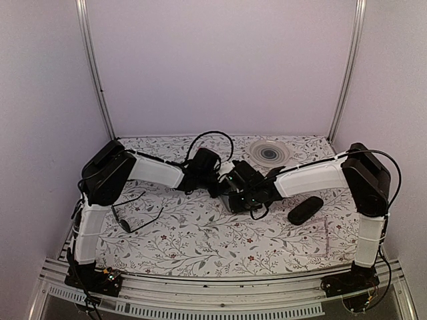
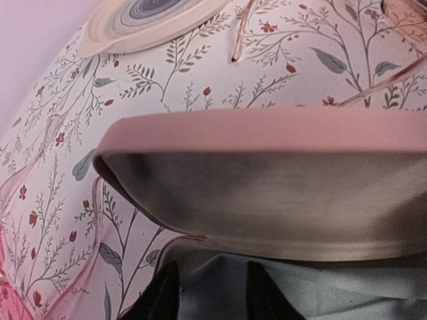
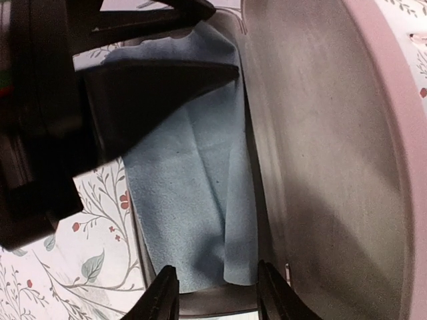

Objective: Organize the sunglasses
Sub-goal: Place the folded cleaning cloth in the sunglasses case, then pick up the sunglasses from the corner of the board.

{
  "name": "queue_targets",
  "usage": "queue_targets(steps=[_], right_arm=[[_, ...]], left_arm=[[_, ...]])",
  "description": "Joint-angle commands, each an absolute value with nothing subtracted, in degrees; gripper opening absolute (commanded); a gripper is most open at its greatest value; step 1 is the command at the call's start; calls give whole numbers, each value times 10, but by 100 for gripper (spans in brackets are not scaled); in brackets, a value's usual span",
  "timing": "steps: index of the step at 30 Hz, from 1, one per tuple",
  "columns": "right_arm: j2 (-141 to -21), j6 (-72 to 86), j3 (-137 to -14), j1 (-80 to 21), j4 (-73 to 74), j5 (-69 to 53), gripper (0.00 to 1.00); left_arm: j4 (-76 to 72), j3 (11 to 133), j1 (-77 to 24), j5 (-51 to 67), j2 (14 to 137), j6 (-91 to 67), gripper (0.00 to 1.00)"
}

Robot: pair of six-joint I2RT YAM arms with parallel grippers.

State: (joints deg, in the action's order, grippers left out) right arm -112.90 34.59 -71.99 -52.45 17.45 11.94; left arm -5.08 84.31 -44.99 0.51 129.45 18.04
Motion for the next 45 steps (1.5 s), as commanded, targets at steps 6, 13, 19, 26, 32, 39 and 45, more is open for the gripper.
queue_targets(steps=[6, 13, 19, 26, 32, 39, 45], right_arm=[[-1045, 365, -739, -523, 176, 102, 54], [-995, 364, -751, -534, 197, 87, 60], [-939, 352, -758, -546, 216, 80, 63], [-888, 339, -737, -545, 229, 140, 63], [-854, 340, -706, -546, 221, 180, 65], [-824, 343, -653, -546, 231, 255, 73], [-811, 337, -566, -527, 171, 336, 99]], left_arm=[[-43, 829, -461, 11, 1245, 186, 55], [-47, 785, -457, -8, 1166, 172, 66], [-39, 710, -456, -31, 1033, 142, 78], [19, 627, -424, -75, 869, -1, 99], [138, 561, -366, -112, 789, -172, 99], [345, 510, -347, -204, 692, -390, 93], [453, 470, -347, -210, 652, -524, 77]])
